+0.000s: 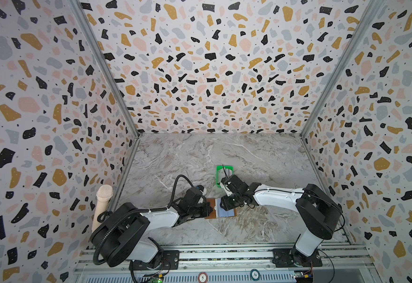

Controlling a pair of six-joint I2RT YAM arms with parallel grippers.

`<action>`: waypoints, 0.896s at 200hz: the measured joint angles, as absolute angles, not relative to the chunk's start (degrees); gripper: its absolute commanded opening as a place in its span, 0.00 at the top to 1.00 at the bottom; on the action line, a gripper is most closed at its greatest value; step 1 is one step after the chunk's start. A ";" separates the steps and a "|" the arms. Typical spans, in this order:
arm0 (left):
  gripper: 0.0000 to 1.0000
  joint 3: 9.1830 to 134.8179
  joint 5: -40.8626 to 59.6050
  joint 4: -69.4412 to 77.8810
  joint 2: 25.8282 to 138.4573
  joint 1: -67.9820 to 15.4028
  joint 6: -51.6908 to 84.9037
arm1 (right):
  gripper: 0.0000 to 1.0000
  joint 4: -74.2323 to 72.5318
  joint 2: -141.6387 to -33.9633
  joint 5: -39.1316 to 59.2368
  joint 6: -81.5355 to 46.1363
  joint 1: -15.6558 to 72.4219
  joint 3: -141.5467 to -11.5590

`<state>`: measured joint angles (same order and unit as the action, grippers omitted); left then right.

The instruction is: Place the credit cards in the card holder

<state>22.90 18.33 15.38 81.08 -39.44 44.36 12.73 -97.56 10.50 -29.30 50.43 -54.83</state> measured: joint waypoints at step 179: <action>1.00 22.98 18.55 14.26 80.53 -39.44 44.34 | 0.53 11.31 -94.91 12.67 -34.65 50.50 -54.76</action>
<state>22.98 18.55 14.26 80.53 -39.44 44.34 11.31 -94.91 12.67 -34.65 50.50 -54.76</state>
